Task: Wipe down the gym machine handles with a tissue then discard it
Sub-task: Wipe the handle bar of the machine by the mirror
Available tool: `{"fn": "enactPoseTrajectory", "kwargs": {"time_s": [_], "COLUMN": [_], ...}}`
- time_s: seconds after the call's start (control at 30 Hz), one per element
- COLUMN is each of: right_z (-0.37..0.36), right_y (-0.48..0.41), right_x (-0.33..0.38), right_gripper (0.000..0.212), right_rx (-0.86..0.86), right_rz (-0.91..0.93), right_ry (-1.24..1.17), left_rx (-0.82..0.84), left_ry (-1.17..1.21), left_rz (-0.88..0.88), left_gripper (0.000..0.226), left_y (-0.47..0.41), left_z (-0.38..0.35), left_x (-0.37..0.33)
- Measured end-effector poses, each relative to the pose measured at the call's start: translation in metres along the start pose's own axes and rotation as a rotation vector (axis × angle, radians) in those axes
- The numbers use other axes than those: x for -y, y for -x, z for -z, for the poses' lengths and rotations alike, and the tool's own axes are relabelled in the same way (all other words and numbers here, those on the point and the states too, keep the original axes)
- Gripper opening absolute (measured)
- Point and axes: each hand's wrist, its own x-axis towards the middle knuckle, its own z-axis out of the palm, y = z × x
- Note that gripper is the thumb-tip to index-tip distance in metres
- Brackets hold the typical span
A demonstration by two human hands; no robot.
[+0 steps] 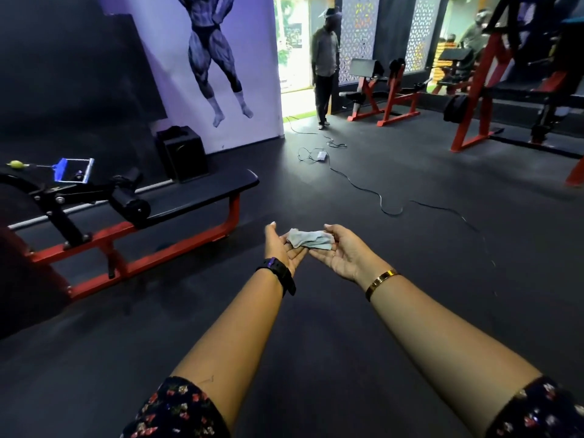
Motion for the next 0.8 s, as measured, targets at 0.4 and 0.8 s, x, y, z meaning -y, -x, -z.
{"fn": "enactPoseTrajectory", "kwargs": {"time_s": [0.4,0.8], "right_z": [-0.169,-0.296], "right_y": [-0.177,-0.319], "right_x": [-0.008,-0.029], "right_gripper": [0.023,0.025], "right_rx": [0.165,0.369], "right_rz": [-0.118,-0.264], "right_ry": [0.081,0.163], "left_rx": [-0.142,-0.369], "left_ry": [0.106,0.267], "left_rz": [-0.104,-0.260], "left_gripper": [0.051,0.048], "left_y": [-0.145,-0.241], "left_z": [0.083,0.154], "left_x": [-0.155,-0.258]}}
